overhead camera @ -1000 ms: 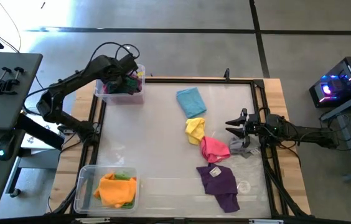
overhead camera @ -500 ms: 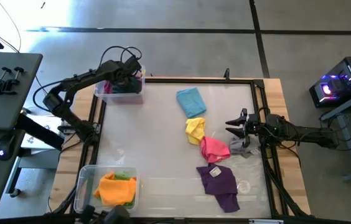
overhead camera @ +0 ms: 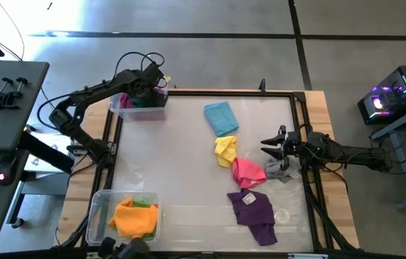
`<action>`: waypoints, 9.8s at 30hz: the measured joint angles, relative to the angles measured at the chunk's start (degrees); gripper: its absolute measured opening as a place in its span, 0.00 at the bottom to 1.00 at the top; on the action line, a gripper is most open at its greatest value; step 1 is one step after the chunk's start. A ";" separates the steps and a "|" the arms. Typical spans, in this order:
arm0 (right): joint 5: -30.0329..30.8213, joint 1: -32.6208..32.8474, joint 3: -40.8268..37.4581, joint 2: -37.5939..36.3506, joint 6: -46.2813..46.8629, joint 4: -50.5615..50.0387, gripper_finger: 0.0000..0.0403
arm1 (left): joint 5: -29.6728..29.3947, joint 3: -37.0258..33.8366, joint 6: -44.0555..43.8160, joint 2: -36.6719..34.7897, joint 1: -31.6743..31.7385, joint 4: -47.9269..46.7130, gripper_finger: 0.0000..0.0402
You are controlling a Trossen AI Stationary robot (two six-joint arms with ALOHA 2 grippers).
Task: Sort towels by color in basket
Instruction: Put the dark green towel into the top transparent bin, then put the blue towel into the bottom transparent bin, then put the yellow towel into the bottom transparent bin
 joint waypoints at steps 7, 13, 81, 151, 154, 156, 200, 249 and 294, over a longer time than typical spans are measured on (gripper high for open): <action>0.02 0.02 0.00 0.00 0.01 0.00 0.34 | -2.56 0.04 0.02 -10.36 -4.26 0.98 0.28; 0.01 -0.01 0.01 0.02 -0.02 0.00 0.34 | -12.06 0.11 -0.92 -18.36 -15.07 3.38 0.28; 0.00 0.01 0.00 0.28 4.55 0.02 0.34 | -3.18 0.37 16.94 37.16 -34.45 69.79 0.21; 0.02 -0.01 0.01 0.39 4.55 0.00 0.34 | 7.60 40.37 -86.37 7.30 -92.17 -38.46 0.00; 0.02 -0.01 0.02 0.39 4.55 0.00 0.34 | 8.82 39.41 -92.85 7.34 -94.86 -38.19 0.00; 0.02 0.01 0.02 0.39 4.55 0.00 0.34 | 11.15 38.20 -96.79 7.28 -95.88 -38.38 0.00; 0.02 -0.01 0.02 0.41 4.55 0.00 0.34 | 11.98 13.57 -96.59 5.29 -100.51 -29.35 0.22; 0.01 -0.01 0.02 0.41 4.55 0.00 0.34 | -20.64 -3.62 8.01 18.17 -64.68 74.68 0.08; 0.00 0.02 0.02 0.52 4.55 0.00 0.34 | 4.02 1.73 16.03 35.60 -49.59 62.56 0.04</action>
